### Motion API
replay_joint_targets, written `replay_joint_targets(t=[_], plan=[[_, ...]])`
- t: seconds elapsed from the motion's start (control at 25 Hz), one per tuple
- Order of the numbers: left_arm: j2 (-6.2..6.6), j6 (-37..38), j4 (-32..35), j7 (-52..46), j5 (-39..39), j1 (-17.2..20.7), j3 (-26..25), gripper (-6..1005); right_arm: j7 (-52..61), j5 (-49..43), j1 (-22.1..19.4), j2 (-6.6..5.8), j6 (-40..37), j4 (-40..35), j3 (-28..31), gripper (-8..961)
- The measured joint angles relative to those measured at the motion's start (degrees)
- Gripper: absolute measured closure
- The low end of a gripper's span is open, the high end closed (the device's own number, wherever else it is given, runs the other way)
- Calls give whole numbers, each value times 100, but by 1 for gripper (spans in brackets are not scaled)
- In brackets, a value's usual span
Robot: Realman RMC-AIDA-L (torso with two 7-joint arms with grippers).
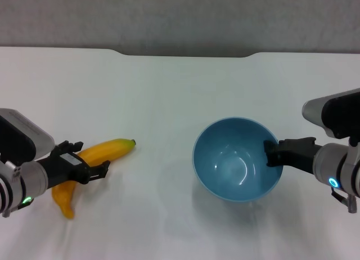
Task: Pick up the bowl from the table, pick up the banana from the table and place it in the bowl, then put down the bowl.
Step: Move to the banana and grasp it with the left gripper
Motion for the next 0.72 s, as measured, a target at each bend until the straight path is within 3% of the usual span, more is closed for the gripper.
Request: replay_joint_targets(t=[0.72], plan=[[-20, 348, 119, -50, 149, -64, 21, 173, -13, 0, -18, 0, -17, 0, -20, 917]])
